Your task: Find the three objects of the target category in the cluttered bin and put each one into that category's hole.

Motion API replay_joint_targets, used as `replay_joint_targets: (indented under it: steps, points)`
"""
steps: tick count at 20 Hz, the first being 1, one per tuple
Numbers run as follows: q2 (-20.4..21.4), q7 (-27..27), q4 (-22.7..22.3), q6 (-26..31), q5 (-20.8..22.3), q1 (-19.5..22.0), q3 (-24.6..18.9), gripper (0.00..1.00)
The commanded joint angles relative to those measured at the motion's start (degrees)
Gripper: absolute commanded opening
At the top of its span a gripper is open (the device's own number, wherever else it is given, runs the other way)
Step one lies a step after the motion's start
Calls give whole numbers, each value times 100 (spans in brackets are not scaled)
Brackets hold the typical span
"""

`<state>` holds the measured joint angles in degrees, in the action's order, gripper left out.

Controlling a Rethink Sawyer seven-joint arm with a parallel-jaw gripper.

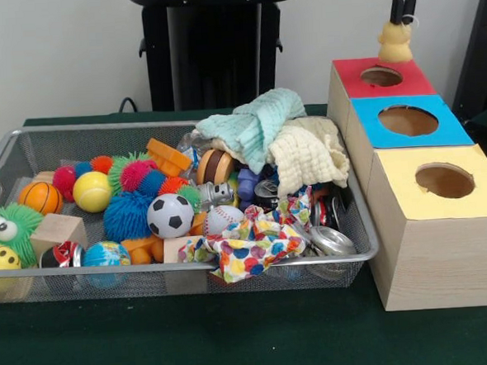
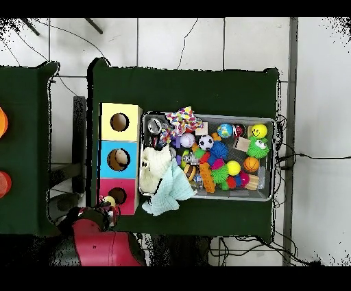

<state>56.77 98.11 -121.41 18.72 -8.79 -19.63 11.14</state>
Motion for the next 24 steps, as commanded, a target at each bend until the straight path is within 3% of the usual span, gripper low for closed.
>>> replay_joint_targets:
  steps: [1, 10, 24]
  points:
    - [-125, 1011, 478, 573, -33, 99, -60, 0]
    - [-230, 921, 570, 556, -46, 260, -168, 0]
    - [-98, 809, -12, -90, 66, 609, -462, 0]
